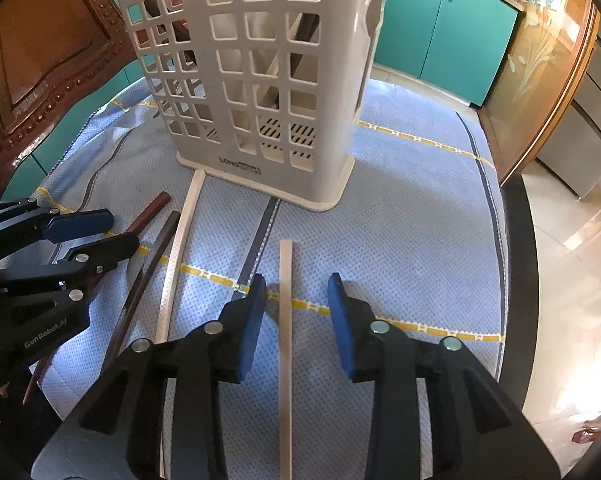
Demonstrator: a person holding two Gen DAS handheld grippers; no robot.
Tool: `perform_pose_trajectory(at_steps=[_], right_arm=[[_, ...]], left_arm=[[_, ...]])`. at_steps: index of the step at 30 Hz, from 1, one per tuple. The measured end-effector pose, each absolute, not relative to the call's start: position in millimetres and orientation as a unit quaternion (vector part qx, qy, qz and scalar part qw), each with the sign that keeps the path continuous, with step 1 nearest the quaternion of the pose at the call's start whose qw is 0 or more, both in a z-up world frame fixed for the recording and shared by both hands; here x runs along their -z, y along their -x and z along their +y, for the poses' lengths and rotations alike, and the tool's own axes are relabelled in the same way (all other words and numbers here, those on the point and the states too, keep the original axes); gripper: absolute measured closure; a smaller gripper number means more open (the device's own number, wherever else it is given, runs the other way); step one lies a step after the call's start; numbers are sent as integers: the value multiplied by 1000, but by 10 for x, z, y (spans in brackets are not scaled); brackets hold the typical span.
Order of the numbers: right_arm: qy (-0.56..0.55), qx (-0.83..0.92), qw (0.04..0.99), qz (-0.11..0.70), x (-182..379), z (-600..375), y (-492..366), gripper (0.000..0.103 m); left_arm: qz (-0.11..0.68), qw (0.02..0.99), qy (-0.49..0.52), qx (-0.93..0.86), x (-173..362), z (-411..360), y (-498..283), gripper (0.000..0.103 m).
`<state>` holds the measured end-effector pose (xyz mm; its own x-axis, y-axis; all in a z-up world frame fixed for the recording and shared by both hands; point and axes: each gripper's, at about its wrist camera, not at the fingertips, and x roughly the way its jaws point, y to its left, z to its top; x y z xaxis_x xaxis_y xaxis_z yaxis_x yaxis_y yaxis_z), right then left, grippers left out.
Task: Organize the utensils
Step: 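Grasp a reddish-brown chopstick with the left tool while the right tool grasps a light chopstick, then lift both held chopsticks and carry them above the white basket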
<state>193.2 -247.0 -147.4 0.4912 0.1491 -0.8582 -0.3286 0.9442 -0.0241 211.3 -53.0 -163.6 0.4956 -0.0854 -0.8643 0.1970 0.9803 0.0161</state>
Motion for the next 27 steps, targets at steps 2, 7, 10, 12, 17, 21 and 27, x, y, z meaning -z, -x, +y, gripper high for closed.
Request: perform_pose_trajectory(at_steps=[2,7,10,12,17,21,27], right_arm=[[89,-141,860,482,1477,-2459,-1909,81],[80,-144,855,492,1474,-2432,-1840,96],[77,-143,853,497,1468,-2408,-1813,96],[79,-140,853,496,1466,-2397,-1783,96],[62,-113,857,499,1470,-2385,-1731,96],[40,-102,867,485,1357,-2433,-1665,96],[25,-99,899,426,888,-2599,-1443,96]], left_arm=[[497,862,-52,80,1652,-512,-2130,70],[486,870,-30,80,1665,-419,-2117,75],[475,876,-29,75,1668,-385,-2097,92],[475,876,-30,76,1659,-381,-2107,93],[474,874,-50,91,1656,-395,-2103,95],[490,866,-26,98,1624,-306,-2102,96],[460,880,-24,117,1312,-198,-2020,96]])
